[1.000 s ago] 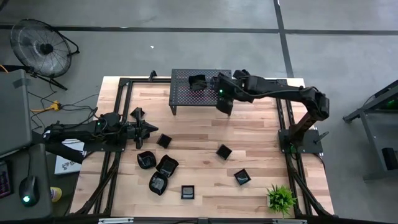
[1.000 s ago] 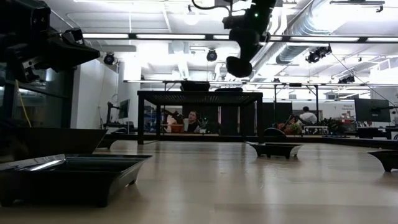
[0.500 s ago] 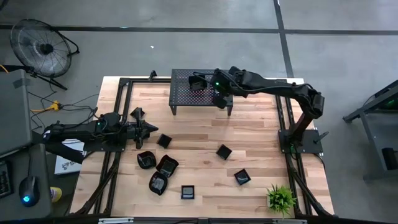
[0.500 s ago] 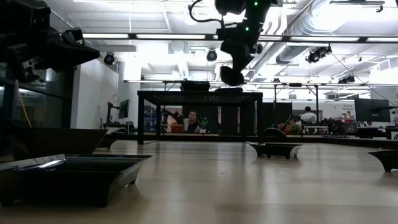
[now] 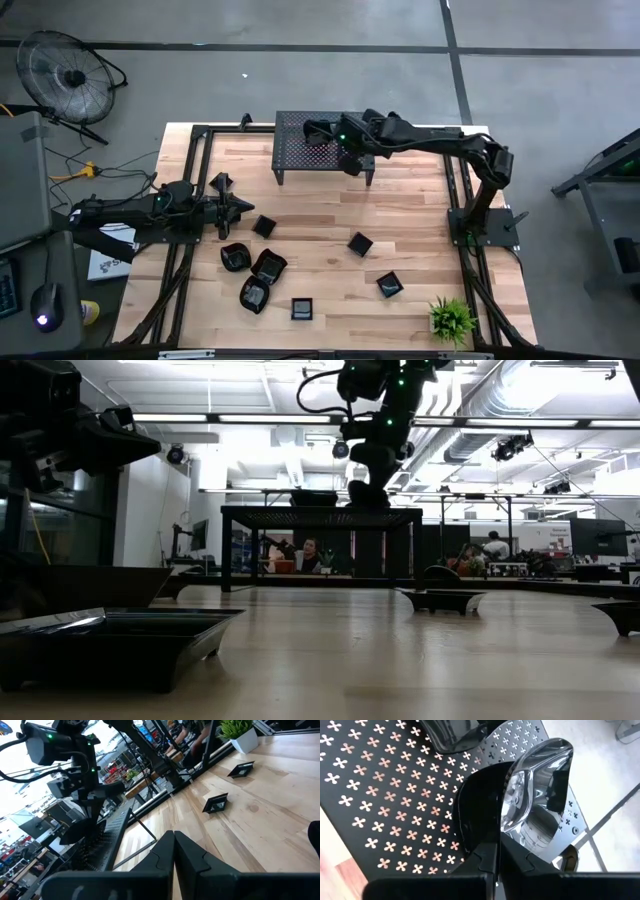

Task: Pick & Place Mini shaped plates
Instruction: Stack the leaf-shaped plate on top of the leaf-shaped plate on the shelf

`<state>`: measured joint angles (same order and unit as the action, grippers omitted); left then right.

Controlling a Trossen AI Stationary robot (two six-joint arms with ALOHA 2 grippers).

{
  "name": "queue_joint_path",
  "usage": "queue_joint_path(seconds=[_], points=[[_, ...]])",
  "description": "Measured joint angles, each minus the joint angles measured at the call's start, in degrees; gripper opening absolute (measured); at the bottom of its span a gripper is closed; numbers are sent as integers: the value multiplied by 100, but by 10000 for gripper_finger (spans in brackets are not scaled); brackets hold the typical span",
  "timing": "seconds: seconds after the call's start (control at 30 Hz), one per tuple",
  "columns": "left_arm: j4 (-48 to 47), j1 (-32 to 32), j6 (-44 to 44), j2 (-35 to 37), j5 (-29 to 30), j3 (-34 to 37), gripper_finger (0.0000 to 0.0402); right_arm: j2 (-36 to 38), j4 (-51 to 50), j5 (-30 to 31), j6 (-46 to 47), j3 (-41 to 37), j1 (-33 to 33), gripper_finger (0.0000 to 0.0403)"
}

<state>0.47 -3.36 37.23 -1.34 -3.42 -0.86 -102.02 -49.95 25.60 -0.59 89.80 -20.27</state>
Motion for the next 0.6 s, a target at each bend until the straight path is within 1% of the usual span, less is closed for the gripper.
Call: queue_joint_path(seconds=[0.23,0.6], points=[[0,2,-2,0,0,0,3,0,-191,69,8,2,3,18],[-1,1,-1,-2,-1,0,3,0,-195,-208,10,2,4,17]])
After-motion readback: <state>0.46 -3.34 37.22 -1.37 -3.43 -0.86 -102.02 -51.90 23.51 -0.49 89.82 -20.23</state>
